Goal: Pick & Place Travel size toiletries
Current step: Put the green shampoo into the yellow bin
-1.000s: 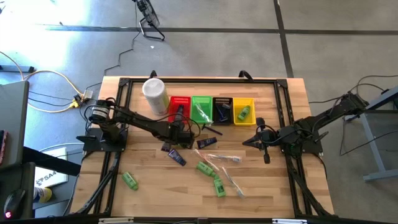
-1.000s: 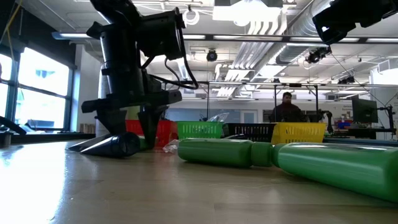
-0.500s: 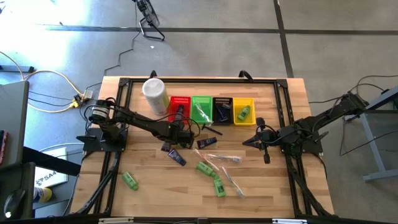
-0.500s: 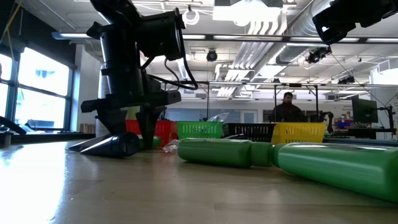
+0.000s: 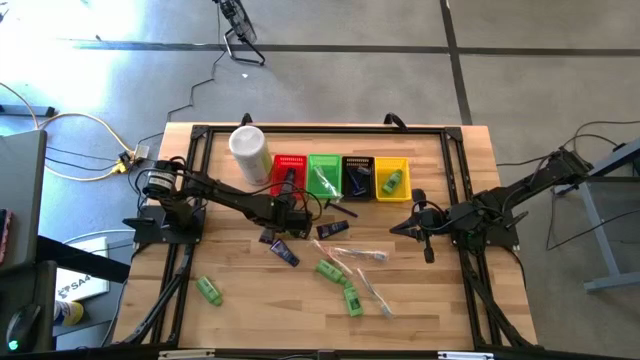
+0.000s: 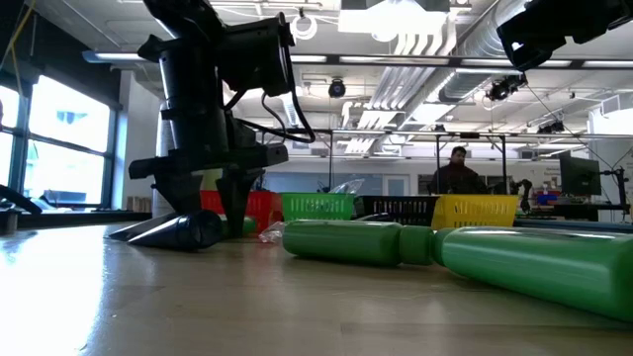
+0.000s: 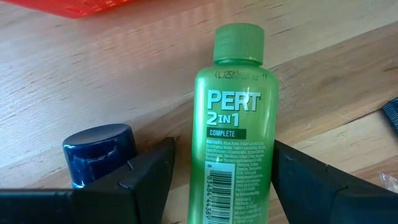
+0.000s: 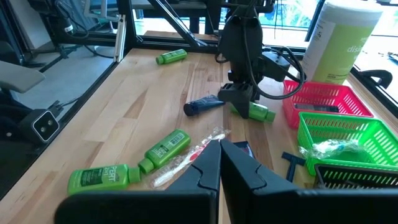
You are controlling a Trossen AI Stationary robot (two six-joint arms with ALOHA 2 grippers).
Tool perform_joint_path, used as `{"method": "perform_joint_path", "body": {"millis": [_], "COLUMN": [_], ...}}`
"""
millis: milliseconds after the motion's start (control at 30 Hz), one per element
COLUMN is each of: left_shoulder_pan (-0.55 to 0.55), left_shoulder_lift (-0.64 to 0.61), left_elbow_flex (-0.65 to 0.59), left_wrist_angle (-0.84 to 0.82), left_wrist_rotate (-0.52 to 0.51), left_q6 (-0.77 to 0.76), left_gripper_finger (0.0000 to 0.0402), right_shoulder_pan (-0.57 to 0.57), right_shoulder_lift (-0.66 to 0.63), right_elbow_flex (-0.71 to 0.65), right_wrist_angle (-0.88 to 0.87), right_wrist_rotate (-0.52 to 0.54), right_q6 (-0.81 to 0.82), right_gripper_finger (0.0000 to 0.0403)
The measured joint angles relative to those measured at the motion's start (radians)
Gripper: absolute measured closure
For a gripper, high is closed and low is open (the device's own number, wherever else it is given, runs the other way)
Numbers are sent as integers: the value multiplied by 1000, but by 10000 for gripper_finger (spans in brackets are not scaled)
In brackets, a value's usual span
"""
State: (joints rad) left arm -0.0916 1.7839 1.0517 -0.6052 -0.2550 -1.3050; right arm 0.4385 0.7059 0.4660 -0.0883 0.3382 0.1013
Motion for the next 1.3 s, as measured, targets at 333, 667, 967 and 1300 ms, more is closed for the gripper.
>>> {"method": "perform_joint_path", "body": {"millis": [333, 667, 967, 1300], "left_shoulder_pan": [-1, 0, 0, 0], "left_shoulder_lift": [-4, -5, -6, -8], "left_elbow_flex": [32, 55, 55, 60], "left_wrist_angle": [-17, -40, -41, -45], "left_wrist_rotate": [71, 90, 106, 173], "left_q6": [88, 153, 170, 273], "left_gripper_finger": [184, 246, 220, 239], "right_shoulder_pan": [0, 0, 0, 0], "right_shoulder_lift": [0, 0, 0, 0], "right_elbow_flex": [0, 0, 0, 0], "right_wrist_angle": [-1, -3, -3, -3], "right_wrist_rotate": [0, 0, 0, 0], "right_q6": [0, 0, 0, 0], "right_gripper_finger": [401, 401, 401, 401]}}
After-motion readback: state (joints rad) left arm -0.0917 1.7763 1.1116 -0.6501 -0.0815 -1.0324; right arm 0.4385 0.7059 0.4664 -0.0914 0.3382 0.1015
